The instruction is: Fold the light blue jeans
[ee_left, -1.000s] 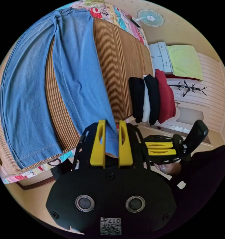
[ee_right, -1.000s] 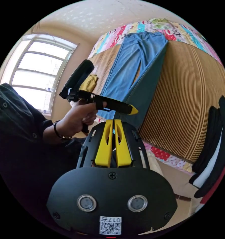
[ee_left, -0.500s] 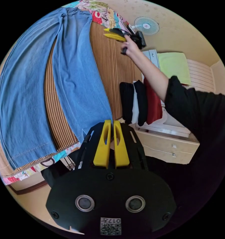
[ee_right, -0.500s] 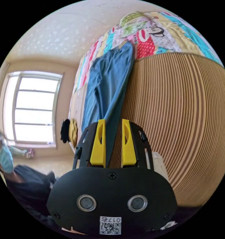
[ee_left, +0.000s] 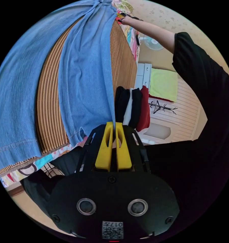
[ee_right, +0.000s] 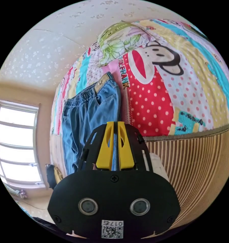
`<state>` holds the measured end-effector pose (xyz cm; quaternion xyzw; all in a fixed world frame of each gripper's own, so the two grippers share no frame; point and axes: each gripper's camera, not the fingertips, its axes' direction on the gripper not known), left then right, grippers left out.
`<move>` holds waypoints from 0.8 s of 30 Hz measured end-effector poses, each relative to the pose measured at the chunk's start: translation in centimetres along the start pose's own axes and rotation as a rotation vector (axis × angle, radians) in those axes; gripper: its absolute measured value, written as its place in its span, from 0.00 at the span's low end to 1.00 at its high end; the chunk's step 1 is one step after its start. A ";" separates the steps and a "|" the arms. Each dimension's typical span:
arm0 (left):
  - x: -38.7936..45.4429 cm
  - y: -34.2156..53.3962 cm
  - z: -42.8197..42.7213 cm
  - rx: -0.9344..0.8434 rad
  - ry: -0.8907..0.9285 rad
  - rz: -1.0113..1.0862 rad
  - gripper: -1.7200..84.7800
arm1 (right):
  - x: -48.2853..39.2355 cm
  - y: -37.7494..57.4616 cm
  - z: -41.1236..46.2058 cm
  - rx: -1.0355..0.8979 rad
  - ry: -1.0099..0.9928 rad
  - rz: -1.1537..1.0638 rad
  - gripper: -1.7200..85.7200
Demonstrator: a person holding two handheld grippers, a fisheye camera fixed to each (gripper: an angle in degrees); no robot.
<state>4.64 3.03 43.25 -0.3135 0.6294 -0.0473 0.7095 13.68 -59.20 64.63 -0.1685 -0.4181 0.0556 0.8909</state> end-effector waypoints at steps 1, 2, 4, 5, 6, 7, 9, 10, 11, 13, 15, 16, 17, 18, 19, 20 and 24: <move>-0.1 0.7 -1.6 0.041 0.081 0.009 0.01 | -1.5 0.1 -0.7 0.045 0.048 -0.036 0.06; -0.3 1.8 -3.5 0.085 0.152 0.022 0.01 | -5.1 0.4 -1.9 0.122 0.131 -0.128 0.05; -0.7 3.5 -6.5 0.113 0.229 0.033 0.01 | -11.0 0.5 -2.5 0.173 0.198 -0.283 0.04; -1.0 4.7 -8.8 0.128 0.249 0.026 0.01 | -14.8 0.5 -2.2 0.179 0.208 -0.366 0.04; -1.0 5.4 -9.9 0.145 0.246 0.020 0.01 | -18.3 0.5 -1.6 0.181 0.202 -0.423 0.04; -1.2 6.7 -12.4 0.189 0.229 0.002 0.01 | -20.0 0.5 -1.2 0.184 0.193 -0.443 0.04; -2.0 8.6 -16.0 0.256 0.210 -0.043 0.01 | -26.4 0.7 1.5 0.184 0.135 -0.506 0.04; -2.8 9.6 -18.0 0.310 0.199 -0.080 0.01 | -27.7 0.8 2.5 0.179 0.122 -0.513 0.04; -3.8 10.4 -19.8 0.355 0.174 -0.113 0.01 | -29.9 0.9 5.0 0.157 0.094 -0.513 0.04; -5.4 10.9 -21.8 0.392 0.078 -0.153 0.01 | -31.8 0.9 10.0 0.054 0.043 -0.476 0.04; -7.0 11.0 -22.9 0.393 -0.077 -0.202 0.01 | -32.0 2.1 15.8 -0.085 -0.025 -0.405 0.04; -7.9 10.9 -23.3 0.381 -0.173 -0.215 0.01 | -31.8 2.9 16.3 -0.081 -0.046 -0.393 0.05; -8.7 10.6 -23.4 0.362 -0.237 -0.210 0.01 | -31.4 5.0 16.6 -0.046 -0.091 -0.392 0.05; -9.0 10.3 -23.4 0.348 -0.254 -0.205 0.01 | -31.0 7.5 16.4 -0.033 -0.139 -0.425 0.05; -9.6 9.8 -23.3 0.320 -0.266 -0.191 0.01 | -30.8 8.8 16.2 -0.044 -0.160 -0.449 0.05; -9.9 9.3 -23.1 0.294 -0.264 -0.179 0.01 | -30.0 11.8 15.8 -0.093 -0.192 -0.503 0.05; -9.4 8.0 -22.9 0.234 -0.290 -0.122 0.01 | -24.8 26.0 10.7 -0.263 -0.198 -0.642 0.05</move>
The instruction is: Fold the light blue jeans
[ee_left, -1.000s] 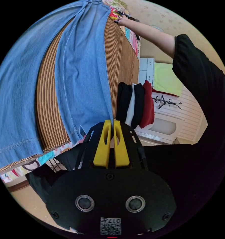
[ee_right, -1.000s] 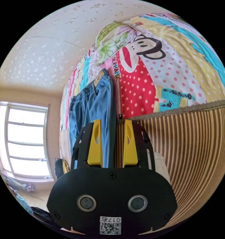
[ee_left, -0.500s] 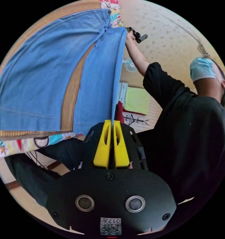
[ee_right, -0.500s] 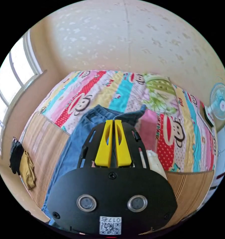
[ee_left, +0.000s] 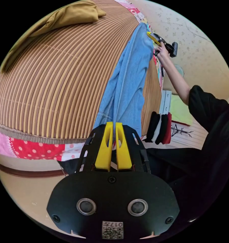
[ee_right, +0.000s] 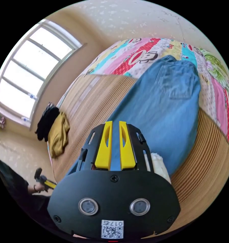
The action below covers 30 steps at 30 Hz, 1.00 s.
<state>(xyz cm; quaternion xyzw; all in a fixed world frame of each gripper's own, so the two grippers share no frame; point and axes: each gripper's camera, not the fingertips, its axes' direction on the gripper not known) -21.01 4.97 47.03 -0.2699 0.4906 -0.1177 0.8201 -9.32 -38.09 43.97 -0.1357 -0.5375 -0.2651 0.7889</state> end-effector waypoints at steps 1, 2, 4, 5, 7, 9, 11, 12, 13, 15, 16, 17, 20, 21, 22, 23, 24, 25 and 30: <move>0.5 -0.2 -0.1 -0.009 -0.012 0.016 0.01 | -0.8 2.4 -0.3 -0.025 0.000 -0.004 0.05; 0.9 -0.4 -0.3 -0.022 -0.022 0.026 0.01 | -2.3 7.3 -0.6 -0.082 0.006 0.004 0.05; 1.8 -0.8 -0.5 -0.051 -0.051 0.040 0.01 | -4.3 14.5 -0.5 -0.180 -0.003 0.101 0.05; 2.3 -1.2 -0.6 -0.085 -0.078 0.049 0.01 | -5.6 18.9 -0.1 -0.238 -0.040 0.177 0.05; 3.2 -2.0 -0.7 -0.136 -0.119 0.069 0.01 | -7.7 24.5 0.5 -0.313 -0.094 0.272 0.06; 4.2 -2.8 -0.9 -0.187 -0.160 0.098 0.01 | -10.0 29.0 0.6 -0.325 -0.126 0.369 0.07; 5.6 -3.8 -1.1 -0.249 -0.216 0.146 0.01 | -10.9 30.8 0.5 -0.280 -0.162 0.430 0.09; 6.0 -3.9 -1.2 -0.261 -0.226 0.157 0.01 | -11.3 31.7 0.8 -0.262 -0.186 0.454 0.11; 6.6 -4.2 -1.3 -0.279 -0.248 0.177 0.01 | -11.4 32.0 1.0 -0.261 -0.188 0.460 0.11; 7.4 -4.5 -1.4 -0.305 -0.272 0.211 0.01 | -11.9 33.3 2.2 -0.283 -0.172 0.484 0.11; 7.9 -4.6 -1.4 -0.326 -0.285 0.232 0.01 | -12.1 33.6 2.3 -0.285 -0.178 0.487 0.11; 8.3 -4.8 -1.5 -0.347 -0.292 0.245 0.01 | -12.4 34.1 2.4 -0.280 -0.184 0.494 0.09; 8.6 -5.2 -2.5 -0.374 -0.228 0.231 0.02 | -12.8 35.1 0.5 -0.214 -0.170 0.562 0.06; 8.6 -5.2 -2.9 -0.375 -0.179 0.228 0.01 | -13.0 35.3 -0.9 -0.171 -0.189 0.584 0.06; 8.5 -5.4 -3.7 -0.368 -0.046 0.228 0.01 | -13.1 35.4 -1.7 -0.147 -0.199 0.596 0.06; 8.4 -5.3 -5.0 -0.335 0.118 0.240 0.01 | -13.5 35.6 -3.3 -0.099 -0.222 0.611 0.05; 8.3 -5.2 -5.7 -0.311 0.195 0.244 0.01 | -13.9 35.9 -4.9 -0.062 -0.240 0.613 0.05; 7.9 -5.0 -7.0 -0.267 0.311 0.236 0.01 | -14.2 36.1 -5.5 -0.055 -0.242 0.620 0.05; 6.6 -3.9 -8.1 -0.250 0.286 0.191 0.01 | -15.6 39.8 -5.8 -0.051 -0.231 0.694 0.04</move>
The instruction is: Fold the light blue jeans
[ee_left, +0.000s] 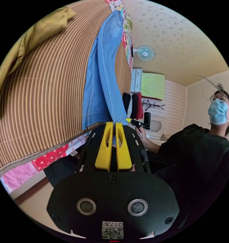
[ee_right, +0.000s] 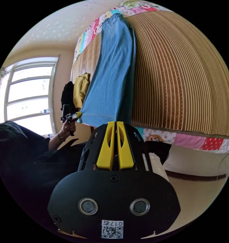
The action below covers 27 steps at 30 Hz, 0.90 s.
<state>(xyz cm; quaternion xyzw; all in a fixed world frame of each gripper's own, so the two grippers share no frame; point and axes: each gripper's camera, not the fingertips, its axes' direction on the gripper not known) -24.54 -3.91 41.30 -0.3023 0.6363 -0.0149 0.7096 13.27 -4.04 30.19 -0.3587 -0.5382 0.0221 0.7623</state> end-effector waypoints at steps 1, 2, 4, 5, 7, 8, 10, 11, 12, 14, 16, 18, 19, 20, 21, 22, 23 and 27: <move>-0.2 -0.1 1.0 -0.023 -0.031 -0.005 0.01 | 0.4 0.2 0.5 -0.008 0.012 0.013 0.04; -0.7 -0.4 2.1 -0.048 -0.059 -0.023 0.01 | 1.4 0.4 1.5 -0.021 0.042 0.025 0.04; -1.4 -0.7 3.5 -0.068 -0.105 -0.050 0.01 | 3.1 0.6 2.4 -0.019 0.075 0.046 0.03; -1.5 -0.7 4.3 -0.071 -0.149 -0.066 0.01 | 4.3 0.8 2.9 -0.028 0.080 0.079 0.03; -1.4 -0.6 4.7 -0.056 -0.219 -0.084 0.02 | 6.1 1.2 3.6 -0.075 0.099 0.161 0.03; -1.0 -0.3 4.4 -0.030 -0.255 -0.097 0.02 | 7.2 1.5 3.9 -0.138 0.132 0.228 0.03; -0.1 0.2 3.7 -0.001 -0.285 -0.110 0.04 | 8.2 2.0 3.5 -0.197 0.162 0.313 0.03; 0.7 0.4 3.3 -0.001 -0.325 -0.116 0.06 | 8.1 2.2 2.4 -0.197 0.177 0.323 0.03; 1.3 0.5 3.1 -0.001 -0.351 -0.114 0.07 | 7.6 2.1 0.9 -0.175 0.175 0.304 0.04; 4.0 0.1 2.2 0.004 -0.448 -0.082 0.11 | 6.7 1.3 -1.3 -0.133 0.167 0.251 0.05; 6.0 -1.1 1.5 0.029 -0.482 -0.046 0.13 | 5.7 -0.5 -3.2 -0.107 0.184 0.202 0.06; 7.5 -3.2 1.1 0.049 -0.475 -0.010 0.15 | 4.5 -4.0 -5.0 -0.077 0.184 0.095 0.13; 8.3 -5.1 0.9 0.067 -0.461 0.024 0.15 | 4.3 -5.0 -5.3 -0.069 0.181 0.066 0.14; 8.8 -7.1 0.8 0.090 -0.454 0.064 0.15 | 4.3 -7.2 -5.8 -0.052 0.163 0.018 0.17; 8.9 -8.3 0.7 0.102 -0.451 0.078 0.15 | 4.7 -9.5 -6.3 -0.032 0.114 -0.018 0.20; 8.8 -10.9 0.7 0.117 -0.435 0.096 0.16 | 5.0 -10.6 -6.6 -0.015 0.080 -0.037 0.20; 8.4 -13.5 0.7 0.129 -0.413 0.111 0.16 | 5.8 -12.7 -7.4 0.030 0.008 -0.065 0.20; 7.2 -20.4 -0.4 0.216 -0.379 0.108 0.18 | 9.2 -18.9 -9.9 0.162 -0.161 -0.089 0.18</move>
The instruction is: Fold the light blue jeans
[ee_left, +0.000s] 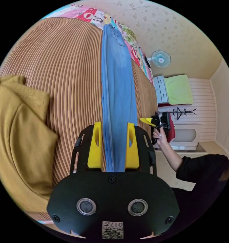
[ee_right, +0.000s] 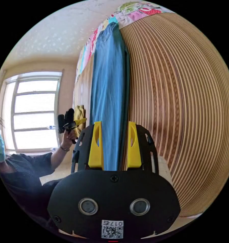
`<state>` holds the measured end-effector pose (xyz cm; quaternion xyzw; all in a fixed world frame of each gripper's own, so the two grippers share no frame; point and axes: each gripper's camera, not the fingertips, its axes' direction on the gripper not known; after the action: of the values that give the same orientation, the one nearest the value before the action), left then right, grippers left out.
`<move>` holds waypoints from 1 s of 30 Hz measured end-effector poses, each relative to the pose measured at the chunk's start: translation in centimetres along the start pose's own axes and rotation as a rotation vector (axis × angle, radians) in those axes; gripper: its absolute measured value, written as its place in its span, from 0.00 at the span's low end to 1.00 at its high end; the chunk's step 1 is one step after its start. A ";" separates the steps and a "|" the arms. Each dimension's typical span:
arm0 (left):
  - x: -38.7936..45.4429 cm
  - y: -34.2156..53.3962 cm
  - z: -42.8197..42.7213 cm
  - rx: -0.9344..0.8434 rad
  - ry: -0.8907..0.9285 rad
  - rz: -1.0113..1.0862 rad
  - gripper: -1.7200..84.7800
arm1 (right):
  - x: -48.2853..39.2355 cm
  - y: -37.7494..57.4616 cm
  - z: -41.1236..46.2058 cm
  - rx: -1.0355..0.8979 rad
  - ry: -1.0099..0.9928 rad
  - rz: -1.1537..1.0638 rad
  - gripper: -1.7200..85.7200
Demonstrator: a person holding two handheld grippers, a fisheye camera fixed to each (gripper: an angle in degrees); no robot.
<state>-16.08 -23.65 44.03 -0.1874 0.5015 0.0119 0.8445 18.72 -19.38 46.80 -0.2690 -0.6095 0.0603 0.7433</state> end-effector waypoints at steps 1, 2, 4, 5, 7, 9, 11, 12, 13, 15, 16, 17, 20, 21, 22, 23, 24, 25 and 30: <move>-0.6 -2.0 0.4 0.004 -0.005 -0.017 0.19 | 0.4 -0.7 -0.2 0.011 0.003 0.006 0.18; -1.1 -3.6 0.8 -0.008 -0.002 -0.023 0.19 | 1.1 -1.9 -0.6 0.026 0.009 0.020 0.18; -1.5 -5.4 1.1 0.005 0.016 -0.008 0.18 | 2.0 -3.3 -1.0 0.035 -0.017 0.041 0.18; -1.7 -6.2 1.2 0.014 0.024 -0.009 0.17 | 2.5 -3.9 -1.1 0.037 -0.064 0.044 0.18; -1.7 -7.2 1.6 0.016 0.047 0.000 0.16 | 3.2 -4.5 -1.2 0.032 -0.130 0.048 0.17; -1.6 -7.9 2.1 -0.001 0.047 -0.005 0.14 | 3.5 -4.8 -1.1 0.012 -0.187 0.037 0.16; -1.1 -8.3 2.6 -0.040 0.041 -0.020 0.13 | 3.5 -4.7 -1.1 -0.006 -0.209 0.029 0.15; -0.9 -8.3 2.7 -0.046 0.039 -0.020 0.12 | 3.5 -4.4 -1.2 -0.018 -0.216 0.024 0.14; -0.4 -8.3 2.8 -0.056 0.037 -0.021 0.13 | 3.4 -4.2 -1.3 -0.020 -0.219 0.021 0.14; 0.2 -8.2 3.1 -0.070 0.014 -0.041 0.12 | 3.3 -3.7 -1.6 -0.028 -0.230 0.021 0.12; 0.4 -8.4 3.5 -0.078 0.019 -0.046 0.12 | 3.3 -3.6 -1.7 -0.031 -0.236 0.021 0.12; 0.4 -8.7 4.0 -0.090 0.039 -0.053 0.11 | 3.4 -3.5 -1.8 -0.039 -0.253 0.026 0.11; -0.2 -9.3 4.8 -0.122 0.051 -0.083 0.06 | 3.8 -3.1 -2.4 -0.048 -0.282 0.055 0.09; -0.4 -9.3 4.9 -0.128 0.069 -0.081 0.05 | 4.0 -2.8 -2.9 -0.053 -0.290 0.067 0.07; -0.7 -9.3 4.8 -0.134 0.120 -0.078 0.03 | 4.0 -2.7 -3.2 -0.052 -0.299 0.067 0.07; -1.0 -8.9 4.5 -0.130 0.155 -0.080 0.03 | 4.0 -2.2 -3.8 -0.049 -0.333 0.062 0.06; -1.1 -8.5 4.2 -0.122 0.173 -0.075 0.02 | 3.8 -1.5 -4.6 -0.040 -0.385 0.048 0.06; -1.2 -7.6 3.4 -0.093 0.234 -0.050 0.02 | 3.7 -1.0 -5.1 -0.032 -0.412 0.042 0.06; 0.4 -2.4 -1.7 0.087 0.559 0.062 0.02 | 0.3 4.8 -10.9 0.092 -0.648 -0.045 0.05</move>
<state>-16.82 -26.46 43.72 -0.1316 0.7204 -0.0358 0.6800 30.15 -18.69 43.54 -0.1885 -0.8166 0.1538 0.5234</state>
